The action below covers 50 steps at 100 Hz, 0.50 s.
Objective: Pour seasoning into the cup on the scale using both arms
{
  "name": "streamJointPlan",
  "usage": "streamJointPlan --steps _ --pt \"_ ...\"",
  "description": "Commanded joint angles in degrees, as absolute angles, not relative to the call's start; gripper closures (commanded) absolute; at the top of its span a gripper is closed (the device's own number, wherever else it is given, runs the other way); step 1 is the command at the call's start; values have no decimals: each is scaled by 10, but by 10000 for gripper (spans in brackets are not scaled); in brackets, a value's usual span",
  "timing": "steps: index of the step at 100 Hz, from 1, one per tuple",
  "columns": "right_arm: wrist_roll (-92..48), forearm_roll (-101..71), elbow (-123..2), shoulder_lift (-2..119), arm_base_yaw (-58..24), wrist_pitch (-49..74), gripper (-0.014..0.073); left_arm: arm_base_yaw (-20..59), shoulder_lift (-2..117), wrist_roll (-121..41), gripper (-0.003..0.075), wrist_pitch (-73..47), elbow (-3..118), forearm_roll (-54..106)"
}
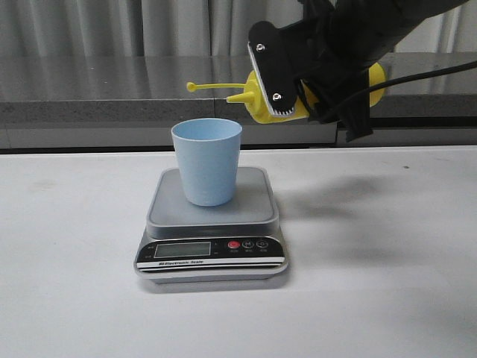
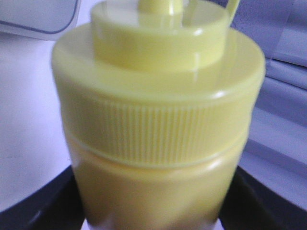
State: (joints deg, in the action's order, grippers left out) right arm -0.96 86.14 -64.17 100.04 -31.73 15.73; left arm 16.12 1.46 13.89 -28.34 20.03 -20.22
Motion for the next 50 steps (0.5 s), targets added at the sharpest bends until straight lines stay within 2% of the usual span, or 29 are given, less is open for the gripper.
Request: streamJointPlan --steps 1,30,50 --pt "-7 882 -669 978 -322 173 378 159 23 144 740 -238 216 -208" --pt "0 891 -672 980 -328 181 378 159 23 144 740 -238 216 -208" --pt "101 890 -672 979 -328 186 378 159 23 144 740 -238 216 -208"
